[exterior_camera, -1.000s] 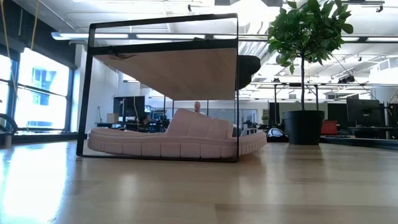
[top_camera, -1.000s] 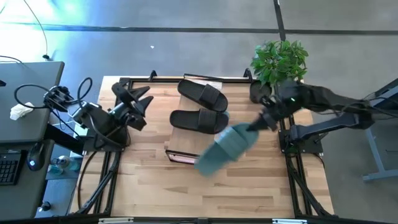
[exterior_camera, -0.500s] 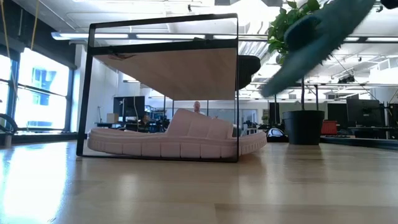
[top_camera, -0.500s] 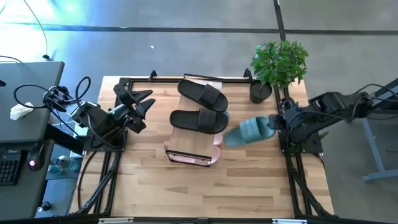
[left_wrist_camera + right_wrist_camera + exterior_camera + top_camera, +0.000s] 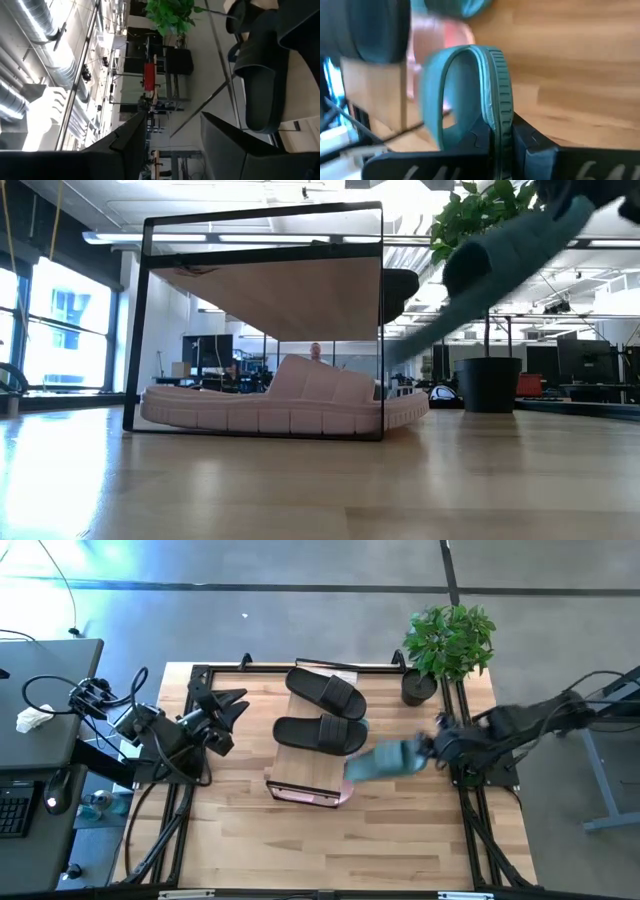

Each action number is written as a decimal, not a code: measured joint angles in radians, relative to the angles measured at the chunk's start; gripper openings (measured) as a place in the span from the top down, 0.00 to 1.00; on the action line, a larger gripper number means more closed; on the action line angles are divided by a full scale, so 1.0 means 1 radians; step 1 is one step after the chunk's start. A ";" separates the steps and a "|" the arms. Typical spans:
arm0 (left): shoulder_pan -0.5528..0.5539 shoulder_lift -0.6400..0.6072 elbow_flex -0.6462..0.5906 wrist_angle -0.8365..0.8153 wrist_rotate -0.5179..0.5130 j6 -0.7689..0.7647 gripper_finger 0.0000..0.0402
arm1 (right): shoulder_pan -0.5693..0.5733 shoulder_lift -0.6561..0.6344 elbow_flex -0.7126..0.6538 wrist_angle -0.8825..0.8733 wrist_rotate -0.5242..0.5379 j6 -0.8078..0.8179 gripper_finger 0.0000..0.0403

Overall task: Pick and place slides into the shelf
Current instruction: Put the green slide under the shelf

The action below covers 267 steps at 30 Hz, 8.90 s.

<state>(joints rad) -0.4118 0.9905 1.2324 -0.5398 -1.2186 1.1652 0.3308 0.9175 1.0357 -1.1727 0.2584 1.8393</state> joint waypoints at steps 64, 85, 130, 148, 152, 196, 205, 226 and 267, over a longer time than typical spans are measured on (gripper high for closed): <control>0.000 0.000 0.000 -0.265 0.051 -0.511 0.62 | -0.175 -0.123 -0.673 0.322 0.486 0.240 0.99; 0.131 0.001 -0.279 -0.651 0.286 -1.263 0.82 | -0.502 -0.150 -0.757 0.662 0.210 -0.152 0.99; 0.983 0.119 -0.541 0.155 0.975 -0.794 0.99 | -0.732 -0.020 -0.753 1.038 0.053 -0.605 0.99; 1.205 0.209 -0.538 0.259 1.454 -0.485 1.00 | -0.915 0.220 -0.469 0.778 -0.131 -0.793 0.99; 1.182 0.217 -0.537 0.281 1.454 -0.504 1.00 | -0.940 0.319 -0.397 0.783 -0.155 -0.852 0.99; 1.136 0.223 -0.537 0.331 1.435 -0.595 1.00 | -0.950 0.801 -0.055 0.876 -0.339 -0.958 0.89; 1.136 0.223 -0.537 0.330 1.435 -0.595 1.00 | -0.926 0.796 -0.055 0.868 -0.304 -0.958 0.63; 1.136 0.223 -0.537 0.328 1.424 -0.597 1.00 | -0.791 0.776 0.123 0.288 0.058 -1.009 0.62; 1.138 0.223 -0.537 0.329 1.424 -0.598 1.00 | -0.842 0.767 -0.282 1.212 -0.162 -0.892 1.00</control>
<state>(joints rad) 0.7260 1.2137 0.6949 -0.2108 0.2058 0.5671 -0.5110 1.6847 0.7540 0.0390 0.0964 0.9473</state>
